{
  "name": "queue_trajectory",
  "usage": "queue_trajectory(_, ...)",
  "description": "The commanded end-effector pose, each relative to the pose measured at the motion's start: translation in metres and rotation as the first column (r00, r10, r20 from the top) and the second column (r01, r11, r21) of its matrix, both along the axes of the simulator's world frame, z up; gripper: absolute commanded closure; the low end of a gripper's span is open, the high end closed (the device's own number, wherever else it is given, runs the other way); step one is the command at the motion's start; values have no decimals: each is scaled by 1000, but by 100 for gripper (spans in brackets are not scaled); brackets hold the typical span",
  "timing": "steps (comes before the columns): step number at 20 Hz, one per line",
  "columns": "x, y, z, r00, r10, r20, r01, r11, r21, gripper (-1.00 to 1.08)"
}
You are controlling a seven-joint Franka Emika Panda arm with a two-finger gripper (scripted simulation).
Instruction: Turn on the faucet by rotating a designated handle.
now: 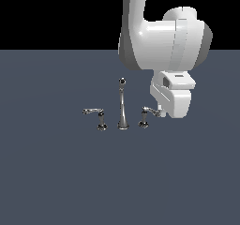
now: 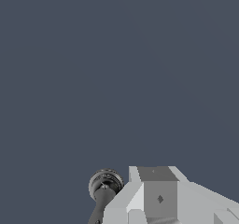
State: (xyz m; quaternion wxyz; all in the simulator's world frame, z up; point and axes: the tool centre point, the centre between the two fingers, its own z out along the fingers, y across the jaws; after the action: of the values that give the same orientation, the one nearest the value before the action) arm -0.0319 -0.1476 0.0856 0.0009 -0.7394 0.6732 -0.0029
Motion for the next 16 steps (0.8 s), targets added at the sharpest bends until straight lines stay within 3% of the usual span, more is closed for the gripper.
queue_trajectory(1,-2,3,0,1000,0,0,0,1000,0,108)
queue_trajectory(13,-31,47,0,1000,5,-5,-5,1000,2,108)
queue_trajectory(14,-31,47,0,1000,5,-5,-5,1000,2,108)
queue_trajectory(15,-30,24,0,1000,-31,-2,31,1000,-5,108)
queue_trajectory(16,-29,31,0,1000,-28,-2,28,1000,-4,108)
